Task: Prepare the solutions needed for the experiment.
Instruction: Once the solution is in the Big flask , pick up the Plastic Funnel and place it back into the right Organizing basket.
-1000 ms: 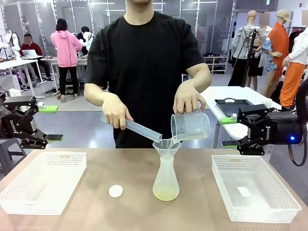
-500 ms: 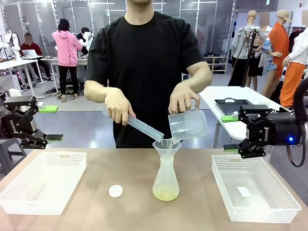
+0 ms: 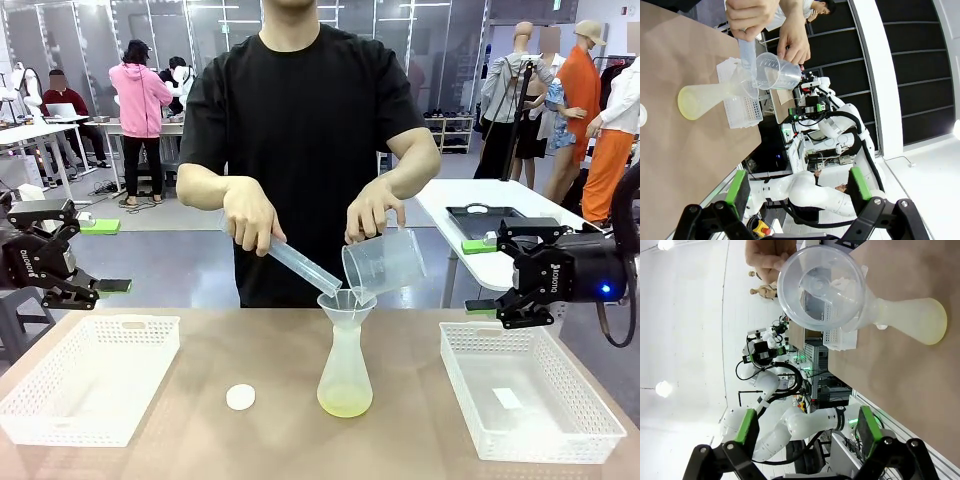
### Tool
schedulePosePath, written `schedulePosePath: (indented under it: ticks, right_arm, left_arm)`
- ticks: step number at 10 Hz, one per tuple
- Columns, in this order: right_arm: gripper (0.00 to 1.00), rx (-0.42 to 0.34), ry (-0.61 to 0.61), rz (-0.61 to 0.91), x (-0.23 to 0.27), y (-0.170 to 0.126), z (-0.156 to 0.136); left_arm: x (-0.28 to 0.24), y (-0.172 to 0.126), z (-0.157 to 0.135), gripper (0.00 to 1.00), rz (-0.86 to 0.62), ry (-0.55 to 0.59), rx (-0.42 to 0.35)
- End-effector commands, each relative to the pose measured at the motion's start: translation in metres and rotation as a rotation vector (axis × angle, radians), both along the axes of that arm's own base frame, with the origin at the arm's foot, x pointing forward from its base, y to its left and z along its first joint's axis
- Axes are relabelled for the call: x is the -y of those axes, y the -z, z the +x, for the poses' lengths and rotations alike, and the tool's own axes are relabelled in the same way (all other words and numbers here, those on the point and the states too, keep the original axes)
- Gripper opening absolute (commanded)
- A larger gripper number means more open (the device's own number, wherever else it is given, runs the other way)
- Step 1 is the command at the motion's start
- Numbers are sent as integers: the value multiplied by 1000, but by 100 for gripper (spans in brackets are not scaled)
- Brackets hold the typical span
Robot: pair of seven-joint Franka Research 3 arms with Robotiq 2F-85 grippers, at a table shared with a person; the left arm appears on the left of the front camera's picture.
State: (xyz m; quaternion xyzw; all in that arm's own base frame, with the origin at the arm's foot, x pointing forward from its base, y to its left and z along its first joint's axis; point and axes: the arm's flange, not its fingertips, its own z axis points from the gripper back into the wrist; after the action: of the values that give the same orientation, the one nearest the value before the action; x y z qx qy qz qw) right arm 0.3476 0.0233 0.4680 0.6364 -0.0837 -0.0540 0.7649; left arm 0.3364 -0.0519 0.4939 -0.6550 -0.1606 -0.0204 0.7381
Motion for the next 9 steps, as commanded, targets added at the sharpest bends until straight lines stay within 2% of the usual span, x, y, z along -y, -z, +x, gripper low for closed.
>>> schedulePosePath:
  ticks: [1,9]
  right_arm:
    - [100,3,-2,3,-1,-1,0]
    - [100,3,-2,3,-1,-1,0]
  left_arm:
    - [2,-2,1,100,-26,0,4]
    - [2,-2,1,100,-26,0,4]
